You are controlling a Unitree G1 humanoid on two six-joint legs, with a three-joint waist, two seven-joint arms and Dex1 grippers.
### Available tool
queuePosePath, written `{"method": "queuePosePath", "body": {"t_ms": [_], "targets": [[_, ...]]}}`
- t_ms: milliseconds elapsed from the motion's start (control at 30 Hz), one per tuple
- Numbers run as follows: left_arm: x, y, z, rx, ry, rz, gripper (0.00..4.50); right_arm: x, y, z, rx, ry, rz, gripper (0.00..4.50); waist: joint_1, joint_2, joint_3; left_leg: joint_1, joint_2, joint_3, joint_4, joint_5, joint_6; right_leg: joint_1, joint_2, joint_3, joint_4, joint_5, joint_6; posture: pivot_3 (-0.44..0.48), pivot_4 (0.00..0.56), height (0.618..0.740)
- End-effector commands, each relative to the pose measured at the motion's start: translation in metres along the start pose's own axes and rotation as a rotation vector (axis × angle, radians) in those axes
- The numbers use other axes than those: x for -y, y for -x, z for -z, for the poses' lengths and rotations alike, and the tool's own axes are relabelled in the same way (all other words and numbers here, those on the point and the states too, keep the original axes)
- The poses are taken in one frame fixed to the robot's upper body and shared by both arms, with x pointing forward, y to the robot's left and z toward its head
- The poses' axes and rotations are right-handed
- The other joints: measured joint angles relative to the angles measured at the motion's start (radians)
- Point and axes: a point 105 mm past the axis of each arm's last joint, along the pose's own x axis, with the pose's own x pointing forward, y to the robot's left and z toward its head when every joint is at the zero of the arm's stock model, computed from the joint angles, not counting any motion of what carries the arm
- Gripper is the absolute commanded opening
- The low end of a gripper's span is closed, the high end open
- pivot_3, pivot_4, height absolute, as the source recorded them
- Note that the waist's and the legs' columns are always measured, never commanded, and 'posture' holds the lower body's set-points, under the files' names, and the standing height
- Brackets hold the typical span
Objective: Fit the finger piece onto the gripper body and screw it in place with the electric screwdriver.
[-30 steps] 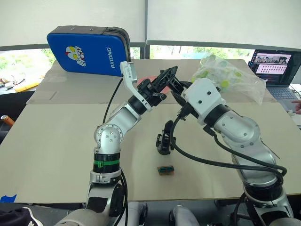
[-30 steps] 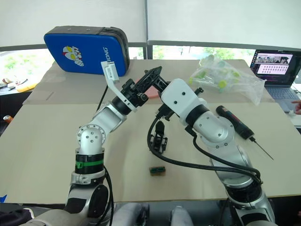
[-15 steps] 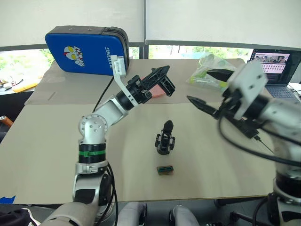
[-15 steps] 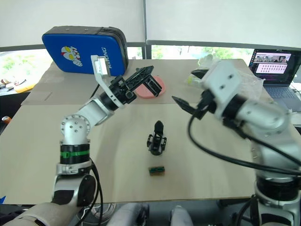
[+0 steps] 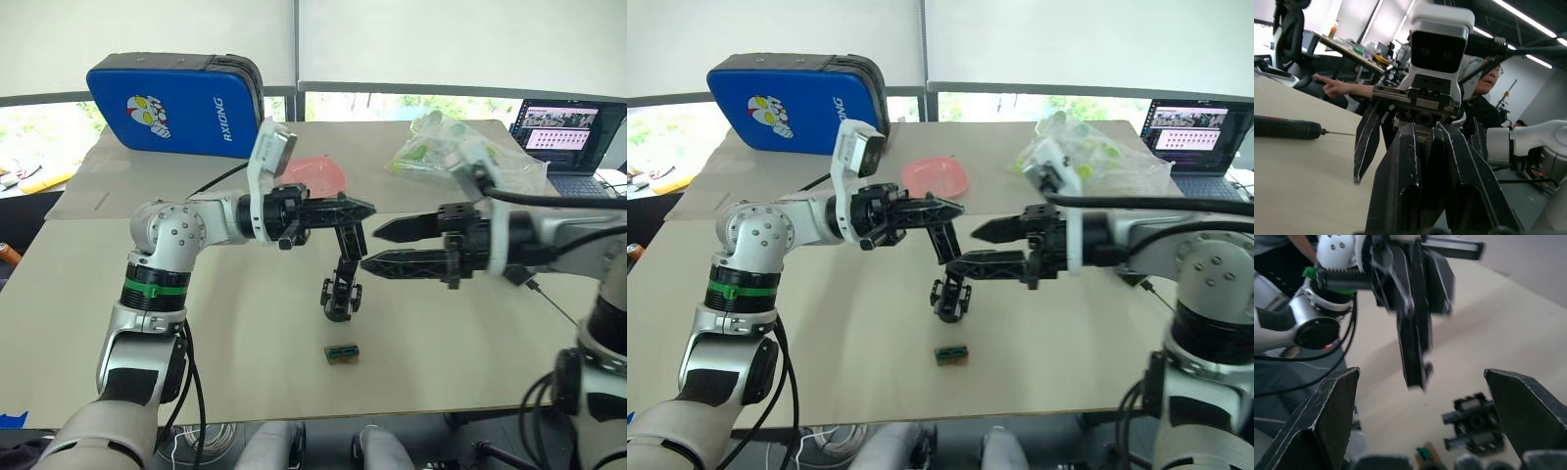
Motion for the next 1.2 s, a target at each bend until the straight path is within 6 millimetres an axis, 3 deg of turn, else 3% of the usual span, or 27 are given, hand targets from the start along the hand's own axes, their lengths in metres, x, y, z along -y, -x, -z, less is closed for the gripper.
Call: {"method": "queuePosePath", "body": {"t_ms": [33,467,600,867,1067,1167,1200], "targets": [[0.008,-0.005,-0.007,-0.017,-0.078,0.031,0.10,-0.004,-0.002,-0.005,0.008,-0.002,-0.014,4.50,0.001,0.000,0.000,-0.001,0.000,0.000,0.000,0.000,0.000,-0.001,0.000,0.000,0.000,0.000,0.000,0.000,0.150,0.740],[0.003,-0.005,-0.003,-0.037,-0.089,0.011,0.10,-0.005,-0.010,-0.005,0.025,-0.057,-0.016,4.50,-0.003,0.000,0.000,-0.010,-0.001,0.000,0.001,0.008,0.006,-0.008,0.000,0.001,0.003,0.001,0.000,0.000,0.150,0.740],[0.003,-0.006,-0.002,-0.043,-0.089,0.012,0.10,-0.006,-0.011,-0.005,0.026,-0.063,-0.014,3.37,-0.003,0.000,0.000,-0.010,-0.001,0.000,0.001,0.008,0.008,-0.007,0.000,0.000,0.003,0.001,0.000,0.000,0.150,0.740],[0.003,-0.006,0.003,-0.062,-0.086,0.012,0.10,-0.007,-0.012,-0.004,0.023,-0.075,-0.013,0.54,-0.003,0.000,0.000,-0.010,-0.002,0.000,0.001,0.008,0.008,-0.007,0.000,0.000,0.003,0.001,0.000,0.000,0.150,0.740],[0.010,-0.005,0.009,-0.094,-0.096,0.049,0.10,-0.010,-0.013,-0.001,0.007,-0.076,-0.020,0.41,-0.003,0.000,0.000,-0.010,-0.001,0.001,0.001,0.008,0.009,-0.007,0.000,0.000,0.003,0.001,0.000,0.000,0.150,0.740],[0.013,-0.004,0.001,-0.037,-0.102,0.062,0.10,-0.010,-0.013,0.002,0.003,-0.071,-0.015,0.41,-0.002,0.000,0.000,-0.010,-0.001,0.000,0.001,0.008,0.010,-0.007,0.000,0.000,0.002,0.001,0.000,0.000,0.150,0.740],[0.012,-0.003,-0.003,-0.018,-0.121,0.048,0.60,-0.010,-0.013,0.003,0.005,-0.069,-0.012,0.41,-0.002,0.000,0.000,-0.010,-0.001,0.001,0.001,0.008,0.010,-0.007,0.000,0.000,0.002,0.001,0.000,0.000,0.150,0.740]]}}
